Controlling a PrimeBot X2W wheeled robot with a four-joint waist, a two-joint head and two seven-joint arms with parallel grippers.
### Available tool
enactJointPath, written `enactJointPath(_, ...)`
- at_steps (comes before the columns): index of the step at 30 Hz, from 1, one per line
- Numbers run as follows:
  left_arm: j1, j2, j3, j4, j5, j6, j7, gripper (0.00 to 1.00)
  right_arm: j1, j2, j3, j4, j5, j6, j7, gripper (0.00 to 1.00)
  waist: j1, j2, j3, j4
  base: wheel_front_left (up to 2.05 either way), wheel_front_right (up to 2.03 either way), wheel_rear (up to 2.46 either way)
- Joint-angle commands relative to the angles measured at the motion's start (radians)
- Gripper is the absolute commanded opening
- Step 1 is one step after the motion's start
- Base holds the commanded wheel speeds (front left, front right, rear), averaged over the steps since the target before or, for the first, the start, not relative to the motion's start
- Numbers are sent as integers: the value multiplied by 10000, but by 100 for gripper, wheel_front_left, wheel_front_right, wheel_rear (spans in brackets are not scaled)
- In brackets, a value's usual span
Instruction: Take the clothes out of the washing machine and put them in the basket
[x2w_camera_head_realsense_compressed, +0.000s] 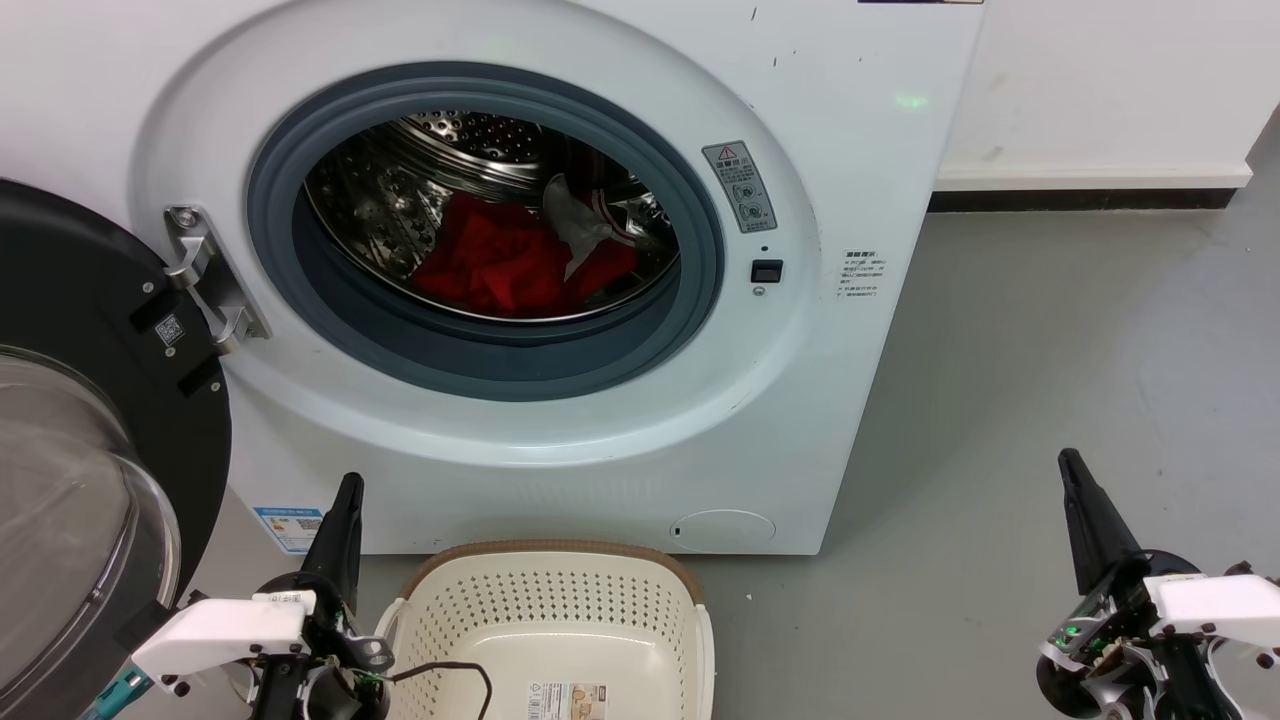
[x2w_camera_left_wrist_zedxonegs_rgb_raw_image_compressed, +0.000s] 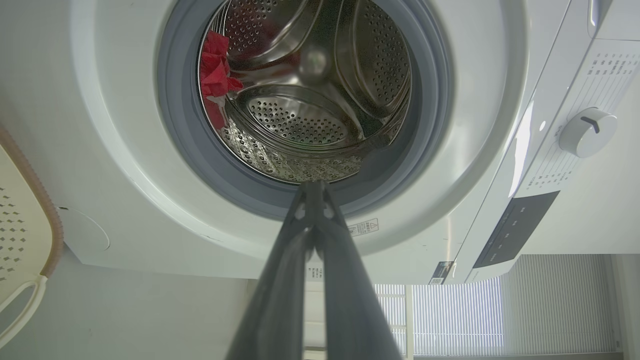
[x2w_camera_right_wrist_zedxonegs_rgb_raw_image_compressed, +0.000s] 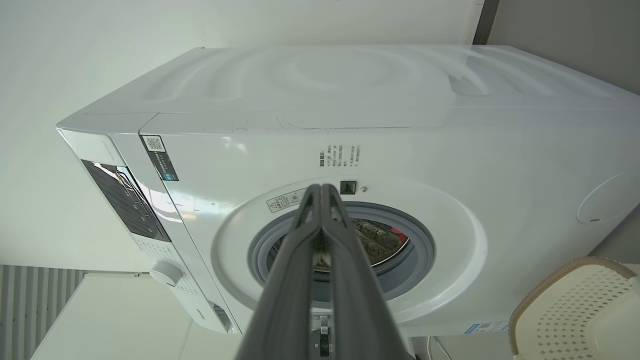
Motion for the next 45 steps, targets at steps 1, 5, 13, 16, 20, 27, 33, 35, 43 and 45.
enactJointPath(1, -69, -21, 36, -4, 25, -12, 23, 0, -134, 35, -7, 11, -57, -2, 33, 0, 0, 0, 0, 0, 0, 0, 0)
enactJointPath(5, -68, -20, 35, -4, 24, -12, 22, 0, -134, 35, -5, 11, -56, -3, 32, 0, 0, 0, 0, 0, 0, 0, 0)
enactJointPath(13, -68, -20, 33, -5, 23, -13, 20, 0, -133, 34, -4, 10, -54, -3, 30, 0, 0, 0, 0, 0, 0, 0, 0)
enactJointPath(16, -68, -20, 33, -5, 22, -12, 20, 0, -133, 34, -4, 10, -54, -2, 29, 0, 0, 0, 0, 0, 0, 0, 0)
enactJointPath(20, -68, -20, 32, -5, 22, -12, 20, 0, -133, 34, -3, 10, -53, -2, 29, 0, 0, 0, 0, 0, 0, 0, 0)
enactJointPath(27, -8, -6, -311, -30, 94, 2, -239, 100, 98, 3, 150, -90, -94, -2, -233, 100, 0, 0, 5, -3, 0, 0, 0)
enactJointPath(33, -66, -5, -519, -272, 563, 2, -536, 100, 193, 4, 275, -316, -609, -2, -535, 100, 0, 0, 11, -11, 0, 0, 0)
enactJointPath(35, -90, -5, -587, -352, 906, 2, -631, 100, 221, 4, 294, -404, -957, -2, -630, 100, 0, 0, 13, -14, 0, 0, 0)
enactJointPath(43, -203, -5, -868, -667, 2820, 2, -988, 100, 338, 6, 352, -865, -2926, -2, -987, 100, 0, 0, 12, -24, 0, 0, 0)
enactJointPath(45, -215, -5, -921, -720, 3292, 6, -1073, 100, 378, 6, 372, -971, -3506, -2, -1072, 100, 0, 0, 11, -26, 0, 0, 0)
